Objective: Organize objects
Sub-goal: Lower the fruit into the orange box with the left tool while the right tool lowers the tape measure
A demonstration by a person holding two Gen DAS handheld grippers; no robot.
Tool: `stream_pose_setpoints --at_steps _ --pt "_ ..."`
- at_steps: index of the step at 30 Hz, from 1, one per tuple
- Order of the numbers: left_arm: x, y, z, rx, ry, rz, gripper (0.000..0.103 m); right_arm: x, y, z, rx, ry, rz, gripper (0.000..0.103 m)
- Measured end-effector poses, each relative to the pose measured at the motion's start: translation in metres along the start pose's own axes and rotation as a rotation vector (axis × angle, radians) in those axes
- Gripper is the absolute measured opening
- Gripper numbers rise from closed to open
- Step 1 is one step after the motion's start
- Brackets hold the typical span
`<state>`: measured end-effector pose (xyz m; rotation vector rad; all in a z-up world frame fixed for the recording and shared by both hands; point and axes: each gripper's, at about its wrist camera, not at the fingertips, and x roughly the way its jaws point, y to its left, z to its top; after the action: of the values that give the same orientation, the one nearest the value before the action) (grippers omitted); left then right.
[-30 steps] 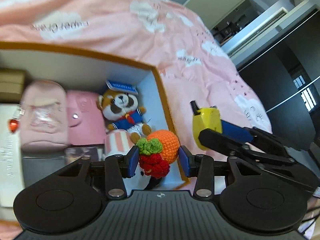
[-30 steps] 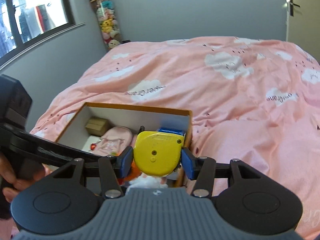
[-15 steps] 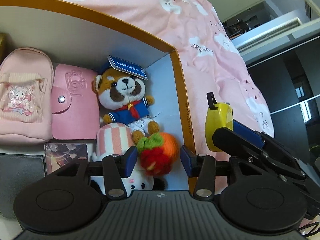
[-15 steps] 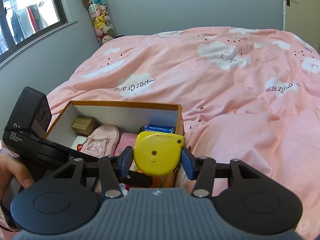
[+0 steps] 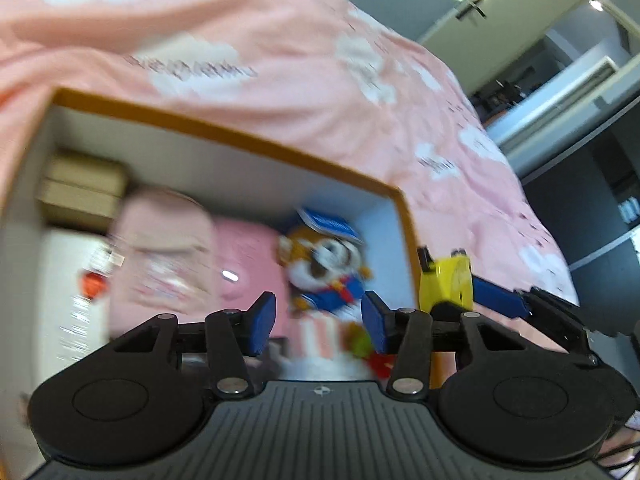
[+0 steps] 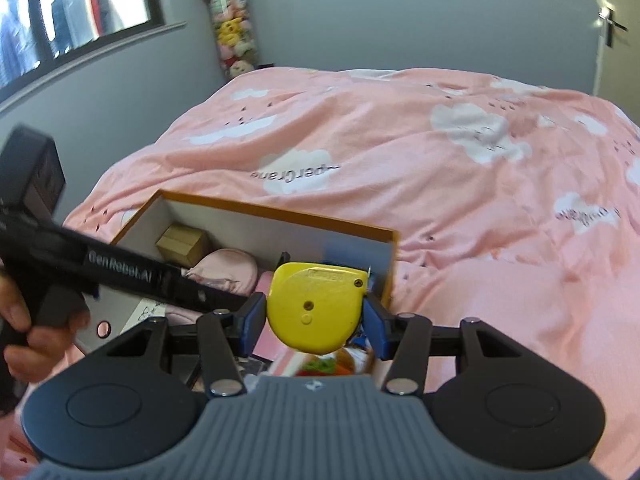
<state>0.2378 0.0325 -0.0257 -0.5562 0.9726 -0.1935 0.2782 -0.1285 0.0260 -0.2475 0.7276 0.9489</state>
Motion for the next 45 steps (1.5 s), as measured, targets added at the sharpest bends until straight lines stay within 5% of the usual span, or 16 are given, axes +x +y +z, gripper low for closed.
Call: stream_pose_setpoints --at_steps 7,14,29,38,45 --pt "-0.017 0.015 0.003 0.018 -0.08 0.097 0.054 0.049 0.027 0.007 -0.028 0.098 0.031 0.054" --pt "-0.015 0.024 0.003 0.045 -0.1 0.135 0.054 0.101 0.035 0.004 0.081 0.227 0.024 0.054" --pt "-0.008 0.026 -0.006 0.042 -0.093 0.143 0.054 0.139 0.03 -0.005 0.18 0.331 -0.033 0.055" --pt "-0.03 0.012 -0.017 0.053 -0.149 0.149 0.057 0.11 0.037 0.002 0.142 0.272 -0.03 0.056" --pt "-0.068 -0.007 -0.029 0.067 -0.285 0.162 0.064 0.057 0.044 0.008 0.113 0.152 -0.046 0.062"
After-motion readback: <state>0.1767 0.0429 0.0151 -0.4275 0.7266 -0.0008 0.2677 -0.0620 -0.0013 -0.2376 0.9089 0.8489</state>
